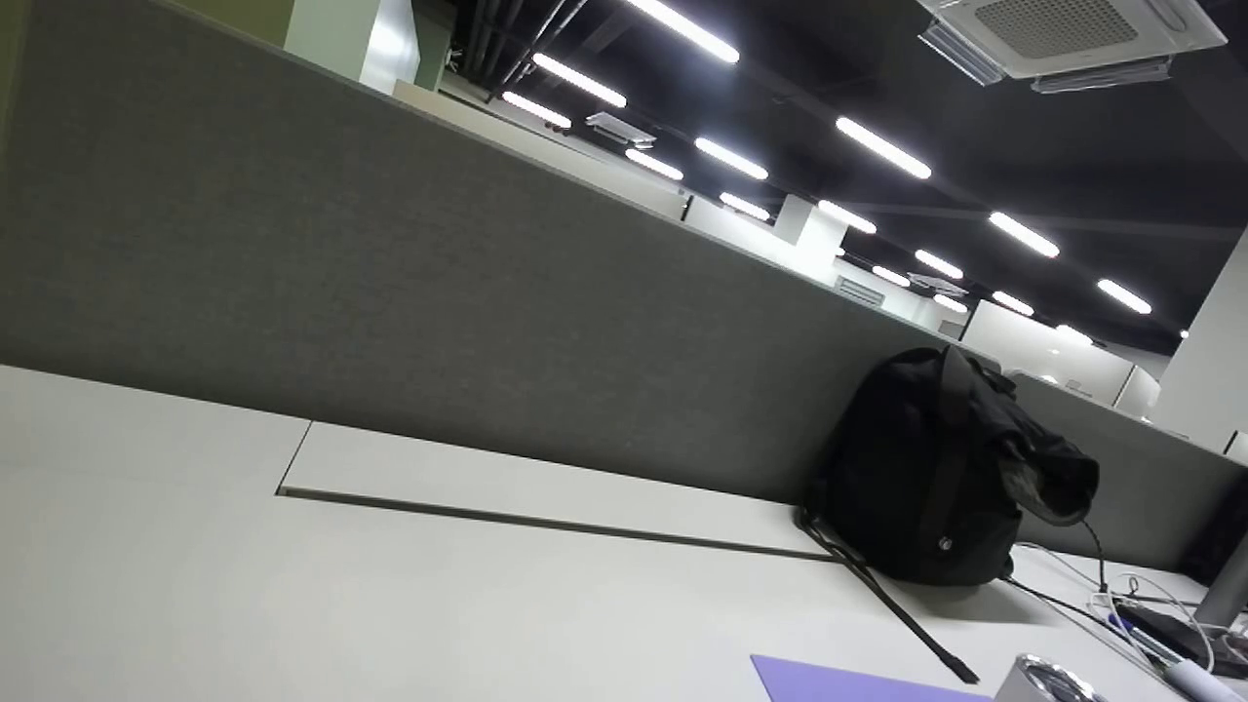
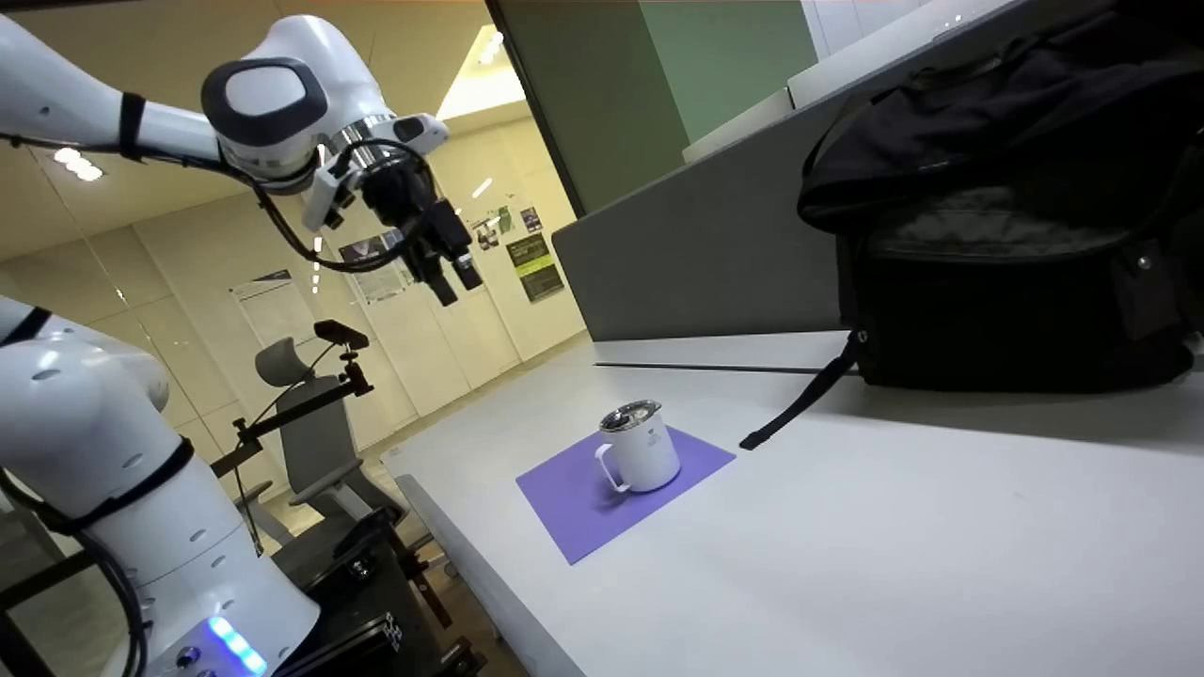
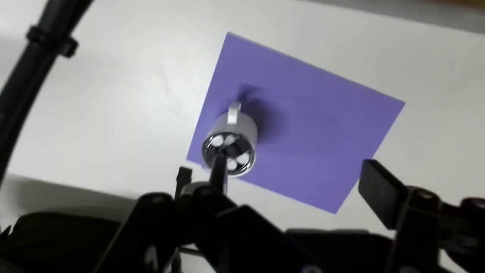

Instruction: Open the slider on the top of the cup

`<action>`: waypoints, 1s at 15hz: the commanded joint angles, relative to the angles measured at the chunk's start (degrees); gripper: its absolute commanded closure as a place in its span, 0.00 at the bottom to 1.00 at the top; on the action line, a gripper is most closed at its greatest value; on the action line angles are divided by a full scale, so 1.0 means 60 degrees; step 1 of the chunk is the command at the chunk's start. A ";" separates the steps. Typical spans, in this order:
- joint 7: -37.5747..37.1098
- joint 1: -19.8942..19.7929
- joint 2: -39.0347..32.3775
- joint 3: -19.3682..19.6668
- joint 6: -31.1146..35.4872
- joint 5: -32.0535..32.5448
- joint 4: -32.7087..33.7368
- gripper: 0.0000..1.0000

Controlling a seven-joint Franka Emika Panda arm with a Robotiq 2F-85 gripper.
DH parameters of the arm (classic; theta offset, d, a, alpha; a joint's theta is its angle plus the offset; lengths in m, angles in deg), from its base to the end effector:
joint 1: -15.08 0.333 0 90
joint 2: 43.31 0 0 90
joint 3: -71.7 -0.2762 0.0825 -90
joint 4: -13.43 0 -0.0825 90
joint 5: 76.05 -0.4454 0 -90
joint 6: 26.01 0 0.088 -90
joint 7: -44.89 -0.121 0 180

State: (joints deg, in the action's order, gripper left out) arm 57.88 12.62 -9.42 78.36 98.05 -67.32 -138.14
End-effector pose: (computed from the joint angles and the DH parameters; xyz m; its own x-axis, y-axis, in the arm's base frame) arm 0.4428 -0.0720 0.3625 0.9823 0.1648 0.0891 0.1566 -0.9833 0.0924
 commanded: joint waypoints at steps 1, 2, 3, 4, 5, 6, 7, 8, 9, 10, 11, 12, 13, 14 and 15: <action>-0.0052 -0.0401 -0.2080 -0.0043 0.2383 0.0908 0.0588 0.43; -0.0095 -0.0541 -0.2651 -0.0079 0.2962 0.1181 0.0730 0.49; -0.0149 -0.0673 -0.3154 -0.0120 0.3426 0.1453 0.0854 0.55; -0.0179 -0.0786 -0.3673 -0.0158 0.3775 0.1723 0.0975 0.63; -0.0233 -0.0875 -0.4120 -0.0190 0.4017 0.1978 0.1107 0.69; -0.0300 -0.0938 -0.4595 -0.0210 0.4198 0.2247 0.1216 0.77; -0.0448 -0.1000 -0.4986 -0.0233 0.4324 0.2586 0.1314 0.83; -0.0621 -0.1046 -0.5442 -0.0224 0.4400 0.3000 0.1476 0.91; -0.0797 -0.1037 -0.5779 -0.0191 0.4417 0.3366 0.1586 0.97; -0.0893 -0.0976 -0.6093 -0.0132 0.4339 0.3592 0.1720 0.99; -0.1368 -0.0913 -0.6379 -0.0084 0.4098 0.3836 0.1900 1.00; -0.1678 -0.0799 -0.6618 -0.0049 0.3423 0.3769 0.2168 1.00; -0.0927 -0.0831 -0.6103 0.0002 0.4155 0.3441 0.1529 0.98; -0.1112 -0.0793 -0.6364 0.0015 0.3904 0.3490 0.1703 0.99; -0.1200 -0.0774 -0.6539 0.0026 0.3800 0.3516 0.1847 0.99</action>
State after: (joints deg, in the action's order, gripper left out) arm 50.52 7.27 -48.72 77.84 120.90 -46.02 -127.05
